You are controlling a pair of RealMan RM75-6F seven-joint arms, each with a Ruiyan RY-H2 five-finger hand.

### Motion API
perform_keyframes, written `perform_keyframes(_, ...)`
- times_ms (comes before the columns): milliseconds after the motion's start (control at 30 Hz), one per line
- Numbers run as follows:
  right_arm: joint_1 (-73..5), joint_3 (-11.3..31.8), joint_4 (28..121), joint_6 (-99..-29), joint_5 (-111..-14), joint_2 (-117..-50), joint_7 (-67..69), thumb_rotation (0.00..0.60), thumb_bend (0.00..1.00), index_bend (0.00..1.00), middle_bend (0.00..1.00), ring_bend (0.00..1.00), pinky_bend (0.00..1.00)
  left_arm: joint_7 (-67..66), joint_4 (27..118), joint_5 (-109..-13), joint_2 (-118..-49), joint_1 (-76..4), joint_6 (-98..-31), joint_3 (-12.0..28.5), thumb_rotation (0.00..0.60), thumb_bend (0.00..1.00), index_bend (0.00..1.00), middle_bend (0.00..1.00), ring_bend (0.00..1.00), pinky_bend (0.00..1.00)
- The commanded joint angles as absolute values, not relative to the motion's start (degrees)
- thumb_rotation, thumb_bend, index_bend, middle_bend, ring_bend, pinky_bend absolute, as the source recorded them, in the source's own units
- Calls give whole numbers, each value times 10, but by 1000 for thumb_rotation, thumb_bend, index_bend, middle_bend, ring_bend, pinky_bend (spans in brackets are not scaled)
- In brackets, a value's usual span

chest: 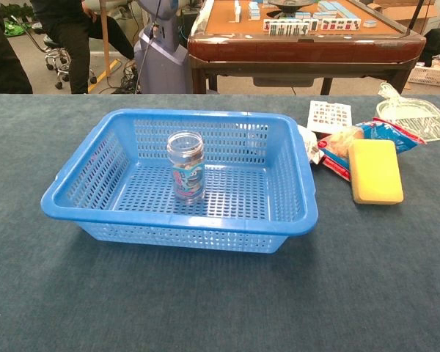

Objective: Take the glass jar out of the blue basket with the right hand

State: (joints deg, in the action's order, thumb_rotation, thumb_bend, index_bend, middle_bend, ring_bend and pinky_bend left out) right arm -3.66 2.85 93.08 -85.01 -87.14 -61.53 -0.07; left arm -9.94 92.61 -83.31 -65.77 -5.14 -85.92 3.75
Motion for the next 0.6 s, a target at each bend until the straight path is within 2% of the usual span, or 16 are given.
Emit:
perform_keyframes(33, -37, 28, 930, -849, -871, -616, -1, 600, 49, 204, 242, 191, 280, -101, 929, -831, -657, -52, -858, 38, 600, 149, 92, 143, 151, 183)
perform_keyframes(600, -39, 25, 935, -850, -885, -607, 15, 600, 49, 203, 242, 191, 280, -103, 933, -836, -653, -50, -866, 37, 600, 149, 94, 143, 151, 183)
